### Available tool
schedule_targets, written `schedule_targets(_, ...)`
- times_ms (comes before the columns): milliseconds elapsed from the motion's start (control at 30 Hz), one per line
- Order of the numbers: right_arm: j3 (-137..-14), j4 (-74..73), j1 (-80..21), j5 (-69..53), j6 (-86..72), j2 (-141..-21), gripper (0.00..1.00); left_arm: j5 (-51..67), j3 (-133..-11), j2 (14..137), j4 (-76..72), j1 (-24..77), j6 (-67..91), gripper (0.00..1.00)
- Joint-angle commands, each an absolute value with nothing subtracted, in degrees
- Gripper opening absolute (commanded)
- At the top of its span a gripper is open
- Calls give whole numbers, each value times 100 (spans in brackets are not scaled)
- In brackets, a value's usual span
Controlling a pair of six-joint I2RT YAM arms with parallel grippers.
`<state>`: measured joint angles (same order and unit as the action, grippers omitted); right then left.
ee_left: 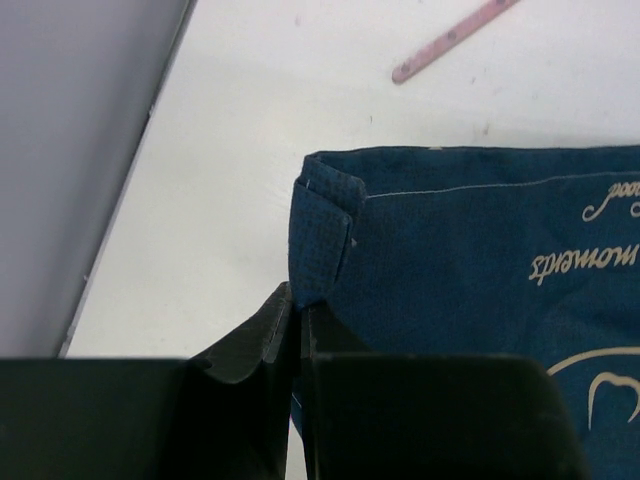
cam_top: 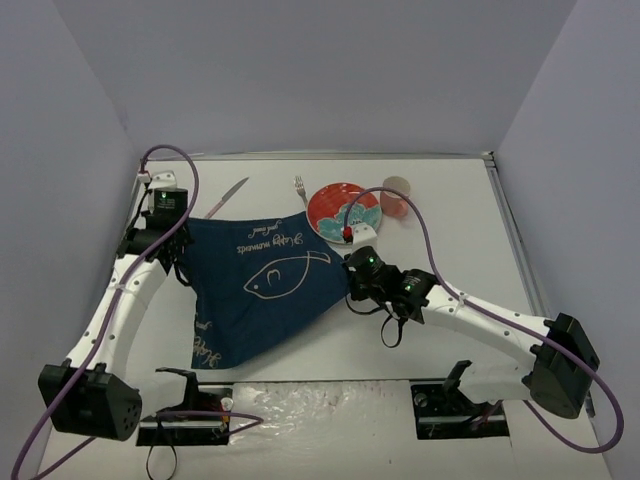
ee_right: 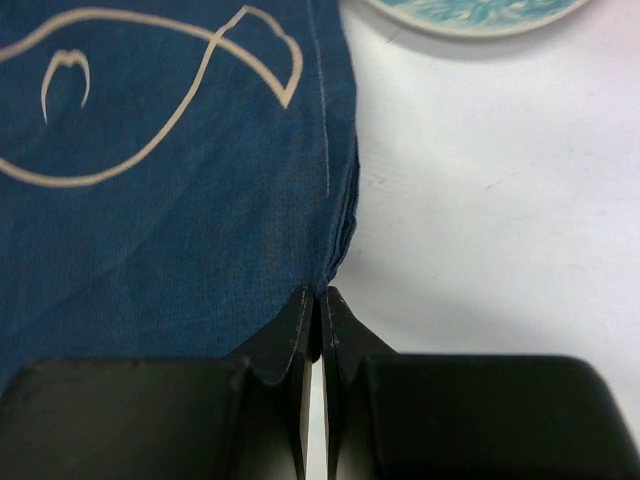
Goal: Set the dinner table for one person
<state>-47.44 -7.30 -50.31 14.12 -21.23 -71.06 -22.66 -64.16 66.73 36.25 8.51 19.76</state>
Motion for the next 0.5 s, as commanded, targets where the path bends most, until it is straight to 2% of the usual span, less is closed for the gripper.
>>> schedule_targets(0,-4603,-399,-5408,1482,-2717,-7254,0,-2239,-6962,7039,2693,400,1240,0)
schedule_targets(167,-4608,-62,-5893,1486,-3124,-7711,0,-1985,-6952,7458,2407,-51,1167,0)
schedule_targets(467,-5134,203,-6668,1409,-3034,-8843,0,-2296,-6700,7875,2132,-488,1089,0)
